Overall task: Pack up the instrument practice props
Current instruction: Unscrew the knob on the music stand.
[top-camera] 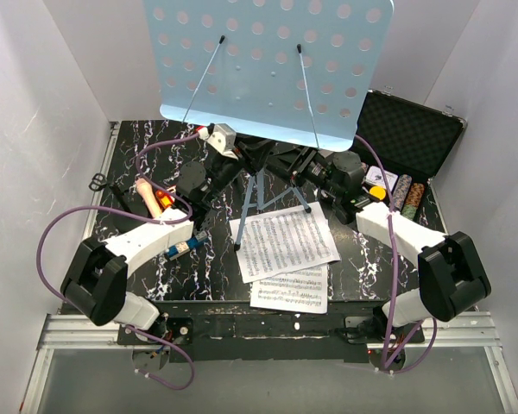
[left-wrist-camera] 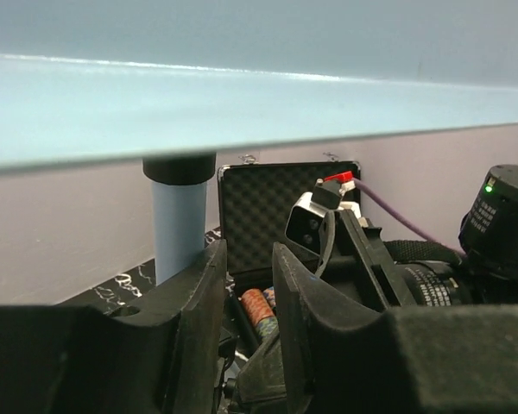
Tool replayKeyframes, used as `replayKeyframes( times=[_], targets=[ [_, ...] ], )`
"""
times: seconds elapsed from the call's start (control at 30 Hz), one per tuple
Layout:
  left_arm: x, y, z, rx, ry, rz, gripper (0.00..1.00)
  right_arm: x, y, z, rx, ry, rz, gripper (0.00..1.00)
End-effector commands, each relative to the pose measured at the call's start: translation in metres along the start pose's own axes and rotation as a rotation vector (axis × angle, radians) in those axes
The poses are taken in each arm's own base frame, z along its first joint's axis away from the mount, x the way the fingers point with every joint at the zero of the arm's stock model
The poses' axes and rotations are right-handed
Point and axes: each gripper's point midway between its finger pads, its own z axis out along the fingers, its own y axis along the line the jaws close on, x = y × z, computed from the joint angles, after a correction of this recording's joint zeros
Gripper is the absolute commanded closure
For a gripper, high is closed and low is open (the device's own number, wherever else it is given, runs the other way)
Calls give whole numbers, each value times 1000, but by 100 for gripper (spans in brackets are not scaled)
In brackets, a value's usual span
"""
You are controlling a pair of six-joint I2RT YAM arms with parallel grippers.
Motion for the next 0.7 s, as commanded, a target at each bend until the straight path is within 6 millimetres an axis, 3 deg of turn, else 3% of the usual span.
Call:
replayKeyframes(
  times=[0.0, 0.2, 0.53, 0.67],
  targets=[
    [-30, 6, 4, -28, -33, 107, 73, -8, 35, -5, -76, -8, -72, 46],
    [-35, 9, 10, -32, -34, 165, 97, -8, 34, -7, -73, -11, -76, 46],
    [-36, 16, 12, -61, -52, 190, 90, -7, 34, -8, -77, -4, -83, 46],
    [-36, 17, 12, -63, -55, 208, 100, -6, 34, -8, -77, -1, -83, 46]
  ],
)
